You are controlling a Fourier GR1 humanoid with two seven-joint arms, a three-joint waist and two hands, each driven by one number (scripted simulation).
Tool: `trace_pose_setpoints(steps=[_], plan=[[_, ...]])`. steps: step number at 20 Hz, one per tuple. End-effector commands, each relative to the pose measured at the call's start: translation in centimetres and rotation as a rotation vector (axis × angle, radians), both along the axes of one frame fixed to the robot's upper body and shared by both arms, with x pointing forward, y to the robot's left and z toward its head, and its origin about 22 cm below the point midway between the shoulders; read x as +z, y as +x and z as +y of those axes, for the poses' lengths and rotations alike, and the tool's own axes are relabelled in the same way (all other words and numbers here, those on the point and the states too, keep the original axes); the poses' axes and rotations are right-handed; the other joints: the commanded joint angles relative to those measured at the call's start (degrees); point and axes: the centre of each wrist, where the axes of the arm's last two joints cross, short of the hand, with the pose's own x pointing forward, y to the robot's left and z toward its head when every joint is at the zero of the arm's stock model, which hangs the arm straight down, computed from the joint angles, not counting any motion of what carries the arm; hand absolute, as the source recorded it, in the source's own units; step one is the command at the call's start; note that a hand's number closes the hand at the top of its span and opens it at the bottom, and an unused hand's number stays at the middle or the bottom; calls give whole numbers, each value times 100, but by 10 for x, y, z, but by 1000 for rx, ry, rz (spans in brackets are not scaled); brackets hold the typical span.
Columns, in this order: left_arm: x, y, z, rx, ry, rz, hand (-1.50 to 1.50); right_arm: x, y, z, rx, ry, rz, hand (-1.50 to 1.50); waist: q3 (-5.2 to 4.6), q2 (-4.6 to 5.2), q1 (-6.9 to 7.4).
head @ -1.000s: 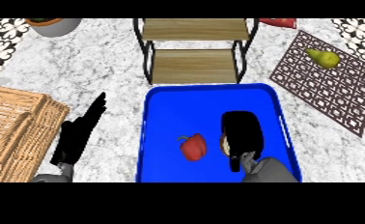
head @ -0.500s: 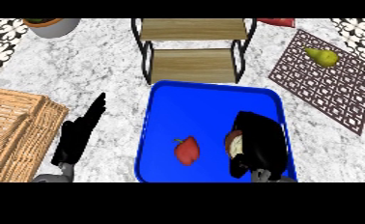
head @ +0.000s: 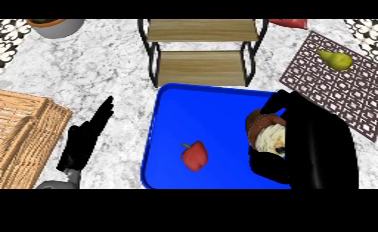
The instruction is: Pick the cupcake from the tray and place it in the tiered shelf
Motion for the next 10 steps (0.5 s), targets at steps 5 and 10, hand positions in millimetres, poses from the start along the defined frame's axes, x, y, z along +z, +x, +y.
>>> trace_pose_setpoints(steps=[5, 10], plan=[[6, -4, -1, -13, 11, 3, 0, 74, 25, 1, -101, 98, -158, 150, 1, 17, 62], [-4, -16, 11, -14, 7, -17, 0, 95, 76, 2, -142, 60, -159, 150, -1, 25, 104]])
